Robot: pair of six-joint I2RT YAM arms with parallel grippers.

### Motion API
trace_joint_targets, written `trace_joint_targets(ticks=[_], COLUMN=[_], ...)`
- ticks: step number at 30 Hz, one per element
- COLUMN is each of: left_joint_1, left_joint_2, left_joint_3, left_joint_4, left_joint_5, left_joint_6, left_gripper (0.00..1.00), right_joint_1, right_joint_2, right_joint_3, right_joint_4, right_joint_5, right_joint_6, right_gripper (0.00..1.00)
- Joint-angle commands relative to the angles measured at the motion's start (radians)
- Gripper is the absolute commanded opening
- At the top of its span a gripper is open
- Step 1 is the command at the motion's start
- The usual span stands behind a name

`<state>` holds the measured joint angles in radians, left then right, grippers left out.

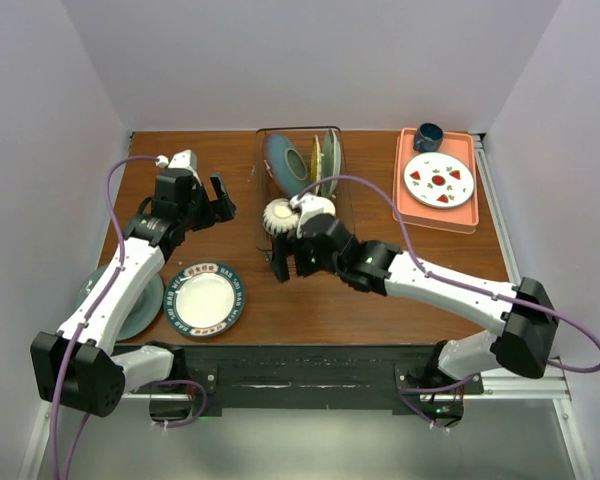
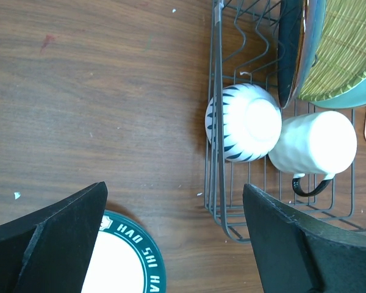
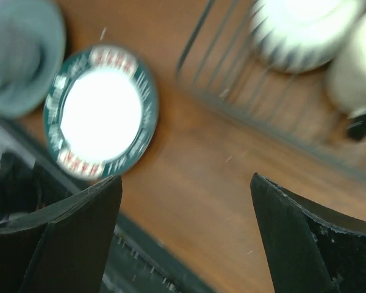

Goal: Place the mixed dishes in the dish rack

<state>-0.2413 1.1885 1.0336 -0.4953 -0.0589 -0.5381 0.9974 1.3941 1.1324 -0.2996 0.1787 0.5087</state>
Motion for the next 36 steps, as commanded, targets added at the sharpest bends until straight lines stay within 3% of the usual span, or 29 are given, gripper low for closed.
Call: trace_joint_targets(ticks=[1,7,13,16,21,33,34,36], left_joint_1=[0.011,0.011,0.01,0.01,0.01,0.01,0.01,0.01], left_joint_2=[-0.049,-0.084,-0.104,-0.112,-0.122,-0.142,-0.144,-0.145], left_joint_3=[-0.018,-0.023,-0.029,-0.027,-0.009,0.003,0.0,-0.003], left_joint_4=[0.011,0.009,0.008,0.006,-0.005,-0.022,-0.022,-0.017], left_joint_5=[0.025,0.099,0.113,0.123,0.128,0.128,0.129,0.134], left_joint_6=[0.017,0.021,0.018,0.013,0.012,0.029,0.029,0.029], left_gripper=[0.98,0.98,0.98,0.98,0.98,0.98,0.98,0.98], right_joint_1=[0.061,0.107,0.13,0.15,0.188,0.245,0.247,0.245], right_joint_2=[0.045,0.121,0.245,0.287,0.407,0.565,0.566,0.563], right_joint_3=[-0.094,-0.193,-0.249,-0.231,-0.114,0.049,0.05,0.046], right_joint_4=[0.19,0.419,0.606,0.645,0.539,0.363,0.352,0.317], right_joint_5=[-0.148,-0.16,-0.088,-0.035,0.048,0.12,0.126,0.139], right_joint_6=[0.074,0.191,0.418,0.505,0.605,0.623,0.626,0.655], right_gripper=[0.84,0.72,0.67,0.56,0.54,0.54,0.52,0.37])
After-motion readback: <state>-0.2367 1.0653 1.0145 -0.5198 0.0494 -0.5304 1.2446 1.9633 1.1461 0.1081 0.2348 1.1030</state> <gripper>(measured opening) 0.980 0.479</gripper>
